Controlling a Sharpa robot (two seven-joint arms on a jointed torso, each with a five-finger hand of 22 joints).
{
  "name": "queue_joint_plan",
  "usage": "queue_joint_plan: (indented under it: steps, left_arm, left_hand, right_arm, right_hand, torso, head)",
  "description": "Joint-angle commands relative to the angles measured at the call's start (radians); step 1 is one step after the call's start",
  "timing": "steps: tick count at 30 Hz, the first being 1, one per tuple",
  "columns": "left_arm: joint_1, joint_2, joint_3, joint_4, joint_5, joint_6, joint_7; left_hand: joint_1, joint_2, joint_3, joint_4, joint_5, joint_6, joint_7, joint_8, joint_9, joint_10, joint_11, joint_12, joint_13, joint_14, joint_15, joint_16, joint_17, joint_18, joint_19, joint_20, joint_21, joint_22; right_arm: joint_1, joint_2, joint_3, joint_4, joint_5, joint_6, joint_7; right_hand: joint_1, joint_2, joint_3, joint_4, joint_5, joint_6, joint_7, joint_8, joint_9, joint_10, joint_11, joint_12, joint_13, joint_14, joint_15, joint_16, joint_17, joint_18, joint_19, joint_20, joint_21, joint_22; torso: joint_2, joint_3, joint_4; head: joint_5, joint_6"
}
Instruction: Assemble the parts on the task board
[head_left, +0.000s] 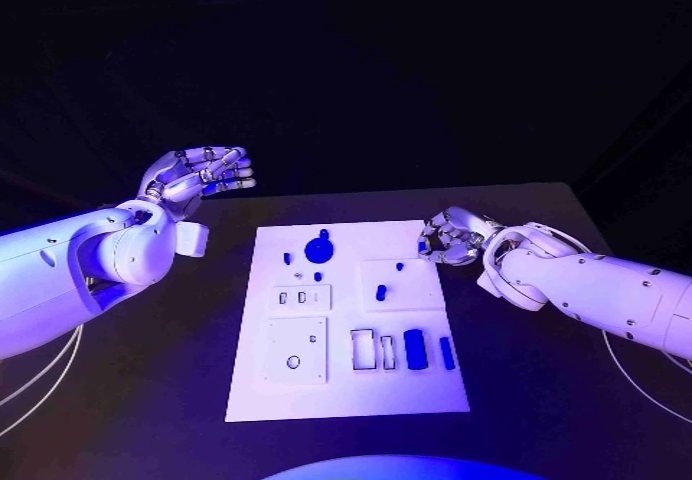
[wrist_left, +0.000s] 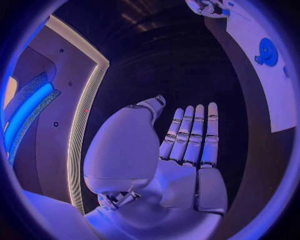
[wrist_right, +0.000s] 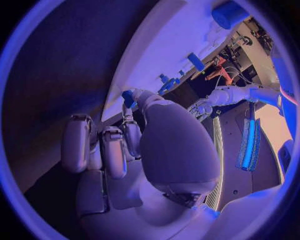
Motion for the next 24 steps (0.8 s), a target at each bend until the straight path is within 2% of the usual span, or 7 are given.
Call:
queue_joint_plan:
  steps: [1, 7, 13, 17, 19, 22, 24]
  left_arm:
    - [0.000, 0.002, 0.001, 0.000, -0.003, 0.018, 0.007]
    - [0.000, 0.003, 0.001, -0.001, -0.003, 0.018, 0.007]
    - [0.000, 0.003, 0.001, 0.000, -0.003, 0.017, 0.007]
    - [0.000, 0.002, 0.001, 0.003, -0.003, 0.016, 0.006]
    - [-0.001, 0.002, 0.001, 0.006, -0.003, 0.016, 0.005]
    - [-0.001, 0.004, 0.001, 0.010, -0.003, 0.014, 0.004]
    - [-0.001, 0.005, 0.001, 0.014, -0.003, 0.014, 0.003]
  left_hand:
    - [-0.002, 0.008, 0.001, -0.003, -0.006, -0.010, 0.057, -0.005, 0.001, -0.006, -0.003, -0.003, -0.001, -0.008, 0.002, -0.003, -0.001, 0.012, -0.004, 0.003, -0.002, -0.001]
    - [-0.002, 0.008, 0.001, -0.003, -0.006, -0.010, 0.057, -0.005, 0.001, -0.006, -0.003, -0.003, -0.001, -0.008, 0.002, -0.003, -0.001, 0.012, -0.004, 0.003, -0.002, -0.001]
    - [-0.002, 0.008, 0.001, -0.003, -0.006, -0.010, 0.057, -0.005, 0.001, -0.006, -0.003, -0.003, -0.001, -0.008, 0.002, -0.003, -0.001, 0.012, -0.004, 0.003, -0.002, -0.001]
    - [-0.002, 0.008, 0.001, -0.003, -0.006, -0.010, 0.057, -0.005, 0.001, -0.006, -0.003, -0.003, -0.001, -0.008, 0.002, -0.003, -0.001, 0.012, -0.004, 0.003, -0.002, -0.001]
    - [-0.002, 0.008, 0.001, -0.003, -0.006, -0.010, 0.057, -0.005, 0.001, -0.006, -0.003, -0.003, -0.001, -0.008, 0.002, -0.003, -0.001, 0.012, -0.004, 0.003, -0.002, -0.001]
    - [-0.002, 0.008, 0.001, -0.003, -0.006, -0.010, 0.057, -0.005, 0.001, -0.006, -0.003, -0.003, -0.001, -0.008, 0.002, -0.003, -0.001, 0.012, -0.004, 0.003, -0.002, -0.001]
    - [-0.003, 0.009, 0.001, -0.003, -0.006, -0.010, 0.058, -0.005, 0.002, -0.007, -0.003, -0.002, -0.001, -0.007, 0.003, -0.006, -0.002, 0.012, -0.003, 0.003, -0.004, -0.003]
  right_arm:
    - [-0.001, 0.001, 0.000, 0.002, 0.001, -0.051, -0.021]
    - [-0.001, -0.002, 0.000, 0.015, -0.004, -0.106, -0.044]
    - [0.008, -0.015, 0.003, 0.066, -0.011, -0.142, -0.071]
    - [0.020, -0.024, 0.006, 0.117, -0.020, -0.161, -0.097]
    - [0.027, -0.027, 0.007, 0.150, -0.027, -0.172, -0.113]
    - [0.034, -0.028, 0.008, 0.209, -0.042, -0.185, -0.143]
    - [0.036, -0.025, 0.008, 0.242, -0.051, -0.186, -0.160]
  right_hand:
    - [-0.009, 0.009, 0.007, -0.002, 0.002, 0.019, -0.012, 0.014, 0.017, 0.006, -0.002, 0.005, 0.004, 0.094, -0.009, 0.003, 0.212, -0.020, 0.004, -0.007, 0.007, 0.189]
    - [-0.007, 0.012, 0.014, -0.005, 0.003, 0.017, -0.013, 0.019, 0.020, 0.010, -0.005, 0.006, 0.007, 0.094, -0.011, 0.003, 0.213, -0.023, 0.011, -0.010, 0.026, 0.193]
    - [-0.008, 0.012, 0.017, -0.007, 0.002, 0.011, -0.011, 0.020, 0.020, 0.012, -0.004, 0.007, 0.010, 0.095, -0.012, 0.005, 0.217, -0.026, 0.016, -0.011, 0.041, 0.197]
    - [-0.004, 0.013, 0.025, -0.013, 0.003, 0.006, -0.009, 0.022, 0.022, 0.013, -0.002, 0.006, 0.010, 0.096, -0.011, 0.006, 0.219, -0.028, 0.019, -0.012, 0.049, 0.199]
    - [-0.002, 0.013, 0.027, -0.015, 0.003, 0.005, -0.009, 0.022, 0.022, 0.012, -0.002, 0.004, 0.008, 0.096, -0.011, 0.006, 0.221, -0.028, 0.019, -0.012, 0.049, 0.199]
    - [0.002, 0.015, 0.035, -0.021, 0.003, -0.001, -0.007, 0.023, 0.023, 0.011, -0.001, 0.003, 0.007, 0.097, -0.010, 0.007, 0.223, -0.028, 0.020, -0.012, 0.052, 0.199]
    - [0.003, 0.015, 0.037, -0.023, 0.003, -0.002, -0.006, 0.023, 0.023, 0.011, 0.000, 0.002, 0.007, 0.097, -0.010, 0.007, 0.222, -0.029, 0.021, -0.012, 0.053, 0.200]
  torso:
    - [0.000, -0.0005, 0.0005]
    - [-0.001, -0.0005, -0.0002]
    - [-0.002, -0.0013, 0.0012]
    - [-0.001, -0.0015, -0.0004]
    - [-0.001, -0.0019, -0.0016]
    - [-0.001, -0.0013, -0.0016]
    - [-0.001, -0.0016, -0.0005]
  head:
    - [-0.001, -0.001]
    - [0.000, -0.001]
    - [0.006, -0.002]
    - [0.018, -0.004]
    - [0.028, -0.005]
    - [0.044, -0.008]
    - [0.048, -0.010]
